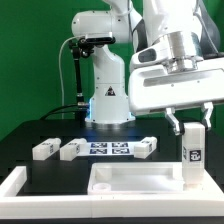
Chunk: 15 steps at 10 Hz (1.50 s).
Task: Assemble desk
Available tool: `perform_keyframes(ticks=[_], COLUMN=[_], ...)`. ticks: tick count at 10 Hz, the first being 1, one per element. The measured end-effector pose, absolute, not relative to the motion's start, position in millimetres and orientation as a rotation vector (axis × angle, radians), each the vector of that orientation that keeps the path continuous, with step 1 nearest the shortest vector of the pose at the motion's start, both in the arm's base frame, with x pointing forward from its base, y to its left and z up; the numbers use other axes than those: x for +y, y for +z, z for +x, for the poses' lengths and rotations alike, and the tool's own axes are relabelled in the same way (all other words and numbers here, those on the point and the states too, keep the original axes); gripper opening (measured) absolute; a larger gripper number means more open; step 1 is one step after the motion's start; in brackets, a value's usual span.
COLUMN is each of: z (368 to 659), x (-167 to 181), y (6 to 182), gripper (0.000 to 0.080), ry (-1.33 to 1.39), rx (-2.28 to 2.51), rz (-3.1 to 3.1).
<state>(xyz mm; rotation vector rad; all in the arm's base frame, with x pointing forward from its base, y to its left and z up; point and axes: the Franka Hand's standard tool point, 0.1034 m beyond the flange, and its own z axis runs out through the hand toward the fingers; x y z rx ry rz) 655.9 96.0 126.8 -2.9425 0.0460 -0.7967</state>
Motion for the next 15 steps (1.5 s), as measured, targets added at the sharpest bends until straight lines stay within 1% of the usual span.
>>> perform_keyframes(ticks=[1,2,3,4,5,6,7,8,9,13,14,15], z=[654.8,654.6,654.9,654.9,654.9,654.9,654.8,654.8,654.8,654.4,655.9,661.9], x=[96.8,96.3,96.1,96.2,96.3,96.3,96.3,96.3,96.3,95.4,93.2,98.1], y=[123.2,123.2,123.4,123.4,123.4,123.3,123.3,123.2,123.1,121.9,122.3,128.3], gripper=[0.0291,0.0291,0.0368,0.0368,0.0507,0.0603,0.0603,0.0642,0.0647,0.0649,0.0649,0.0649], ry=[-0.832,-0.856,-0.857,-0.857,-0.857,-0.857,-0.857,-0.857,-0.857,-0.841,-0.732,-0.749], rx=[0.048,0.052,0.053,0.053,0.053,0.053,0.053,0.053,0.053,0.030,-0.055,-0.101], rz=[-2.941,-2.941,-2.942,-2.942,-2.942,-2.942,-2.942,-2.942,-2.942,-2.953,-2.999,-2.997])
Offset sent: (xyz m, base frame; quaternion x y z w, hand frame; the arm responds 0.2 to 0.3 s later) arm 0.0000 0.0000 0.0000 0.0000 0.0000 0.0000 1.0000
